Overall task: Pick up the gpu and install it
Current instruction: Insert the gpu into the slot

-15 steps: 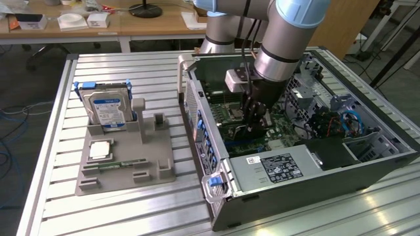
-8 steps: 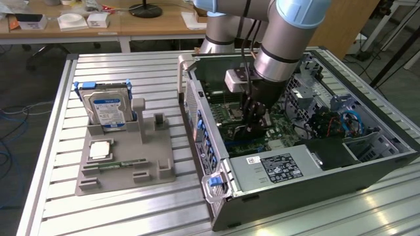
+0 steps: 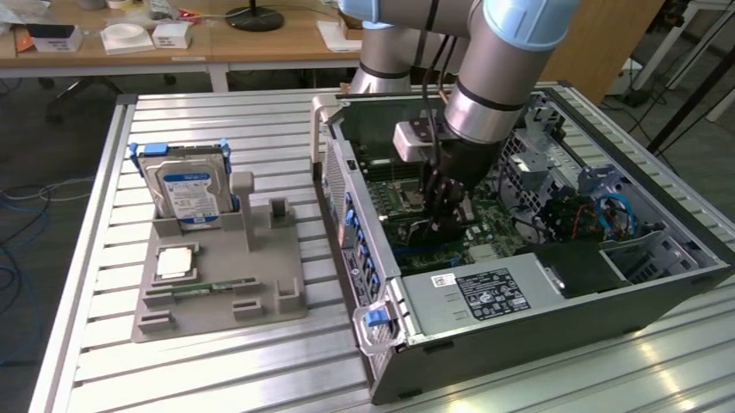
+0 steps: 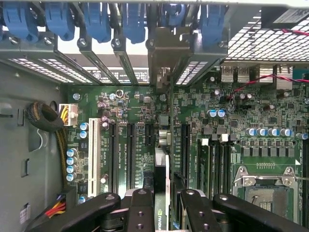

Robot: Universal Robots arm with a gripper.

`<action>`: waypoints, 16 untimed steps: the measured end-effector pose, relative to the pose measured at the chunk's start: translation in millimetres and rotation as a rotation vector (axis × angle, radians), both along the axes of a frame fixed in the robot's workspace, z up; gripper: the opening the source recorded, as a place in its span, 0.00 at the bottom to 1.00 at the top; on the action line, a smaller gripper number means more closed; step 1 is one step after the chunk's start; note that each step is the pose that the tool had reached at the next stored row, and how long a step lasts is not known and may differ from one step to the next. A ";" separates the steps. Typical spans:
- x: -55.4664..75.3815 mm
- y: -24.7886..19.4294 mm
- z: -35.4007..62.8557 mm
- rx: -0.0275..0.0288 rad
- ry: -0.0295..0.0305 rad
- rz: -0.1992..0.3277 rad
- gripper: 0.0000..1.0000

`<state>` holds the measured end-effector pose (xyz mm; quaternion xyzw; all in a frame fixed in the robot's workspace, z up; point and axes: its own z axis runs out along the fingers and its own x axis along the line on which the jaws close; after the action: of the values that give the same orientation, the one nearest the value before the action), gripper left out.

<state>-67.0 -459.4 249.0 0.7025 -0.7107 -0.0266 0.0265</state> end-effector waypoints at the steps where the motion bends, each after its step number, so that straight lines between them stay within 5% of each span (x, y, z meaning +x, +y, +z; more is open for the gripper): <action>1: 0.0 -0.1 -0.3 -0.0002 -0.0006 0.000 0.26; 16: 0.1 2.8 -0.6 0.0011 0.0006 -0.002 0.26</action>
<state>-66.9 -456.6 248.4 0.7019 -0.7113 -0.0272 0.0263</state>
